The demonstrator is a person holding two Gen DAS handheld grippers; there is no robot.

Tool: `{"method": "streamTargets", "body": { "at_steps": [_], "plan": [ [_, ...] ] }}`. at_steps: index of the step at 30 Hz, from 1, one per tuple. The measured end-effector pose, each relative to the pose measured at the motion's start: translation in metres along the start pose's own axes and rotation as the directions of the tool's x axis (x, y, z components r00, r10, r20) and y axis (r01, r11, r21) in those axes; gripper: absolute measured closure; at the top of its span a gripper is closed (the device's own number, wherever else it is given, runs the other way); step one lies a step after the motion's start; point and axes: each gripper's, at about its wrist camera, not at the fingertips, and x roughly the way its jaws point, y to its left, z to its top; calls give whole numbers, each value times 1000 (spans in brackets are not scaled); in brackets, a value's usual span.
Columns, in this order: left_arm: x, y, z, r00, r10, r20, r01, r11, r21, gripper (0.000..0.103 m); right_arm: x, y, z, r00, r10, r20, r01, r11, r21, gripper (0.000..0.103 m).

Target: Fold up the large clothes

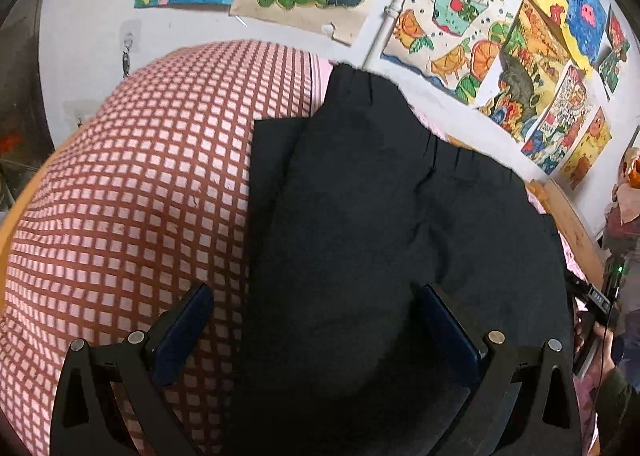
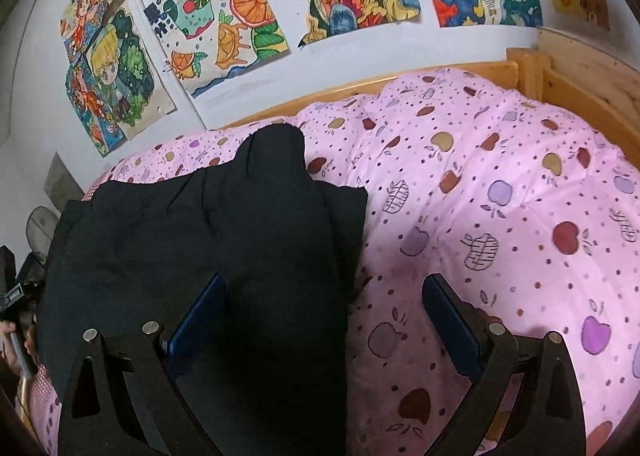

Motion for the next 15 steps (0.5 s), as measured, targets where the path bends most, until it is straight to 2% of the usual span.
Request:
{"method": "streamTargets", "body": {
  "at_steps": [8,11,15],
  "plan": [
    [12,6,-5,999,-35,-6,35,999,-11,0,21,14,-2,997,60,-55,-64,995,-76,6],
    [16,9,-8,999,-51,-3,51,999,-11,0,35,14,-5,990,94,-108,-101,993,-58,5],
    [19,14,-11,997,-82,-13,82,996,-25,0,42,13,-13,982,139,-127,-144,989,-30,1]
  ]
}}
